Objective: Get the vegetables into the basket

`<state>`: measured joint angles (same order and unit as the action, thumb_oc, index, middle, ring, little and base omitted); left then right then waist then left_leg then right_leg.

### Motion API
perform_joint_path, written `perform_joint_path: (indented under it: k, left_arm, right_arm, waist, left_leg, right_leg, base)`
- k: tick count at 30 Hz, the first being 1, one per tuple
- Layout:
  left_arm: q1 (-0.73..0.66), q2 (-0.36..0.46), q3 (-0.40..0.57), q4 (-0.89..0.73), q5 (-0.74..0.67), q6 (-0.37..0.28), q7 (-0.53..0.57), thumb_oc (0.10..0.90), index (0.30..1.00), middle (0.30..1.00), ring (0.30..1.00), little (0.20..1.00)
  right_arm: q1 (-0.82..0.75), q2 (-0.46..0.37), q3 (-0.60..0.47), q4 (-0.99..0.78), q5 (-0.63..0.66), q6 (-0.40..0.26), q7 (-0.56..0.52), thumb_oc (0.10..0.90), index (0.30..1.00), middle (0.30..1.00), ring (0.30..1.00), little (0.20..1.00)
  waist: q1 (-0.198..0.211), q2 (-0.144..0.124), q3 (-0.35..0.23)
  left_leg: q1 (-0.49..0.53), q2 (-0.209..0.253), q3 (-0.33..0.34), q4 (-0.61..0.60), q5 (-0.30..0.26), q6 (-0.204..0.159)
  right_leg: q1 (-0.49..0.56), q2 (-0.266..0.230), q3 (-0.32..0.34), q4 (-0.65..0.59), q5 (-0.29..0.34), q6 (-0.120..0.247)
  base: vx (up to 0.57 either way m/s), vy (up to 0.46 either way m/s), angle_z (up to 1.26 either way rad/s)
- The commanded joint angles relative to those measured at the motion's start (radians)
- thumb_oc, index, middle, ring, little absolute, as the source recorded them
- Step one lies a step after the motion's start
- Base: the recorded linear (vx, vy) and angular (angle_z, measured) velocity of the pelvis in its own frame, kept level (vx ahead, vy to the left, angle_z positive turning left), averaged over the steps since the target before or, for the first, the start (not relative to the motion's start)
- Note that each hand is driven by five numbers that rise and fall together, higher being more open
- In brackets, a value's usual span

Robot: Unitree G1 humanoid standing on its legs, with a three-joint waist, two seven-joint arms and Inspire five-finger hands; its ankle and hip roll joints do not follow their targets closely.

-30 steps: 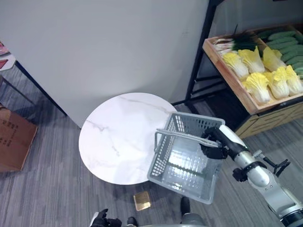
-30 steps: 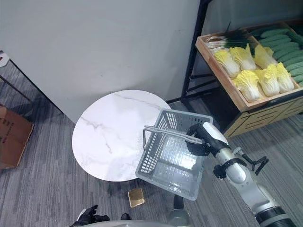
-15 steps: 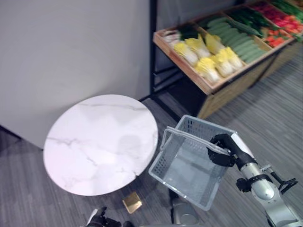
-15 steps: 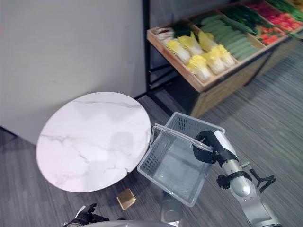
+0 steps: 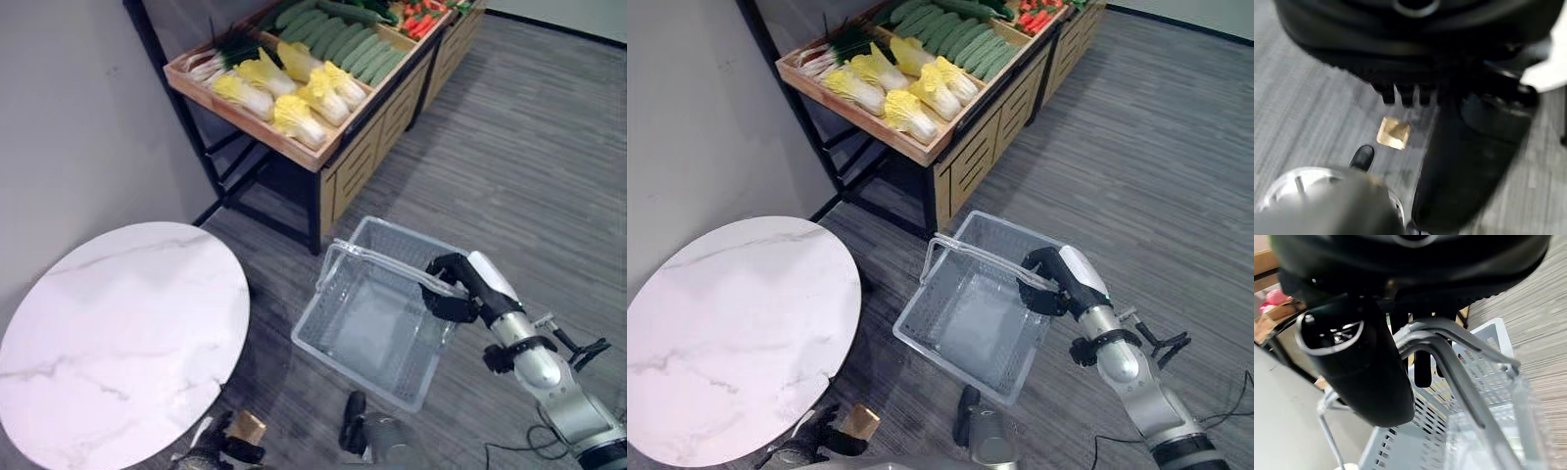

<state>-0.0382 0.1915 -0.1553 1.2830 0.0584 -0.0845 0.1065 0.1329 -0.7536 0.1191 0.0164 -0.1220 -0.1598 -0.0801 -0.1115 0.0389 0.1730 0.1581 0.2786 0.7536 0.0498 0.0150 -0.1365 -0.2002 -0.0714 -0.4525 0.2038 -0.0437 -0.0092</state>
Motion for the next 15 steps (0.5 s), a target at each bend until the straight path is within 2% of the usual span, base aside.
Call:
perform_joint_path:
  k: [1, 3, 4, 5, 6, 7, 8, 9, 10, 11, 12, 15]
  left_arm:
    - [0.014, 0.031, 0.007, 0.016, 0.012, -0.002, 0.028, 0.9, 1.0, 1.0, 1.0, 1.0]
    - [0.016, 0.028, 0.016, 0.007, 0.002, -0.005, 0.036, 0.9, 1.0, 1.0, 1.0, 1.0]
    - [0.016, 0.028, 0.016, 0.007, 0.002, -0.005, 0.036, 0.9, 1.0, 1.0, 1.0, 1.0]
    - [0.02, 0.018, 0.023, -0.014, -0.033, -0.015, 0.057, 0.9, 1.0, 1.0, 1.0, 1.0]
    - [0.024, 0.013, 0.023, -0.017, -0.044, -0.018, 0.061, 0.9, 1.0, 1.0, 1.0, 1.0]
    - [0.029, 0.013, 0.025, -0.018, -0.049, -0.019, 0.063, 0.9, 1.0, 1.0, 1.0, 1.0]
    - [0.038, 0.015, 0.026, -0.019, -0.052, -0.023, 0.062, 0.9, 1.0, 1.0, 1.0, 1.0]
    - [0.037, 0.017, 0.024, -0.019, -0.055, -0.026, 0.063, 0.9, 1.0, 1.0, 1.0, 1.0]
    - [0.028, 0.014, 0.015, -0.021, -0.059, -0.028, 0.063, 0.9, 1.0, 1.0, 1.0, 1.0]
    - [0.03, 0.013, 0.016, -0.019, -0.06, -0.026, 0.059, 0.9, 1.0, 1.0, 1.0, 1.0]
    - [0.03, 0.014, 0.018, -0.016, -0.058, -0.023, 0.057, 0.9, 1.0, 1.0, 1.0, 1.0]
    - [0.022, 0.014, 0.011, -0.009, -0.049, -0.022, 0.05, 0.9, 1.0, 1.0, 1.0, 1.0]
  right_arm:
    - [-0.073, 0.021, -0.117, -0.181, 0.018, -0.139, -0.074, 0.4, 0.3, 0.3, 0.3, 0.3]
    - [-0.066, 0.01, -0.124, -0.185, 0.011, -0.142, -0.077, 0.4, 0.3, 0.3, 0.3, 0.3]
    - [-0.066, 0.01, -0.124, -0.185, 0.011, -0.142, -0.077, 0.4, 0.3, 0.3, 0.3, 0.3]
    - [-0.076, 0.007, -0.108, -0.167, 0.008, -0.141, -0.086, 0.4, 0.3, 0.3, 0.3, 0.3]
    - [-0.077, 0.005, -0.102, -0.164, 0.009, -0.142, -0.084, 0.4, 0.3, 0.3, 0.3, 0.3]
    - [-0.079, 0.004, -0.098, -0.16, 0.009, -0.14, -0.08, 0.4, 0.3, 0.3, 0.3, 0.3]
    - [-0.085, -0.001, -0.087, -0.153, 0.014, -0.141, -0.072, 0.4, 0.3, 0.3, 0.3, 0.3]
    - [-0.091, -0.003, -0.08, -0.146, 0.016, -0.141, -0.07, 0.4, 0.3, 0.3, 0.3, 0.3]
    - [-0.1, -0.006, -0.068, -0.14, 0.022, -0.144, -0.065, 0.4, 0.3, 0.3, 0.3, 0.3]
    - [-0.097, -0.006, -0.068, -0.146, 0.025, -0.145, -0.06, 0.4, 0.3, 0.3, 0.3, 0.3]
    - [-0.083, -0.007, -0.075, -0.149, 0.022, -0.144, -0.058, 0.4, 0.3, 0.3, 0.3, 0.3]
    - [-0.07, -0.009, -0.086, -0.148, 0.012, -0.137, -0.053, 0.4, 0.3, 0.3, 0.3, 0.3]
  waist:
    - [-0.013, -0.048, -0.024]
    - [-0.006, -0.044, -0.012]
    - [-0.006, -0.044, -0.012]
    - [0.031, -0.043, 0.005]
    - [0.039, -0.049, 0.006]
    - [0.043, -0.054, 0.001]
    - [0.058, -0.059, -0.002]
    - [0.067, -0.06, -0.002]
    - [0.082, -0.061, -0.001]
    - [0.08, -0.059, -0.005]
    - [0.073, -0.056, -0.009]
    - [0.068, -0.052, -0.016]
  left_leg:
    - [-0.058, 0.022, 0.017, -0.003, 0.159, -0.072]
    - [-0.071, 0.047, -0.031, 0.07, 0.16, -0.093]
    - [-0.071, 0.047, -0.031, 0.07, 0.16, -0.093]
    - [-0.129, -0.022, -0.217, 0.062, 0.16, -0.055]
    - [-0.155, -0.06, -0.299, 0.039, 0.131, -0.034]
    - [-0.164, -0.077, -0.348, 0.002, 0.113, -0.018]
    - [-0.173, -0.086, -0.442, -0.037, 0.101, -0.01]
    - [-0.177, -0.095, -0.484, -0.056, 0.106, -0.009]
    - [-0.198, -0.119, -0.568, -0.063, 0.11, -0.01]
    - [-0.189, -0.126, -0.577, -0.071, 0.098, -0.002]
    - [-0.174, -0.123, -0.553, -0.083, 0.098, -0.002]
    - [-0.152, -0.135, -0.539, -0.101, 0.095, 0.006]
  right_leg:
    - [0.246, -0.089, 0.068, -0.234, 0.099, 0.18]
    - [0.262, -0.062, 0.1, -0.26, 0.088, 0.166]
    - [0.262, -0.062, 0.1, -0.26, 0.088, 0.166]
    - [0.251, -0.05, 0.141, -0.265, 0.096, 0.152]
    - [0.244, -0.052, 0.17, -0.264, 0.1, 0.154]
    - [0.232, -0.055, 0.193, -0.262, 0.105, 0.157]
    - [0.224, -0.056, 0.245, -0.257, 0.111, 0.161]
    - [0.219, -0.053, 0.262, -0.255, 0.113, 0.16]
    - [0.215, -0.05, 0.291, -0.258, 0.118, 0.159]
    - [0.214, -0.046, 0.299, -0.257, 0.116, 0.161]
    - [0.216, -0.048, 0.301, -0.255, 0.116, 0.161]
    - [0.218, -0.053, 0.312, -0.254, 0.115, 0.165]
  base:
    - [0.07, -0.284, -0.21]
    - [0.06, -0.168, -0.19]
    - [-0.01, -0.093, -0.53]
    - [-0.03, -0.079, -0.61]
    - [-0.01, -0.089, -1.16]
    - [0.12, -0.035, -1.22]
    - [0.14, -0.011, -1.36]
    - [0.17, 0.015, -1.46]
    - [0.1, 0.032, -1.18]
    - [0.09, 0.067, -1.17]
    - [0.04, 0.052, -0.74]
    - [0.06, 0.142, -0.35]
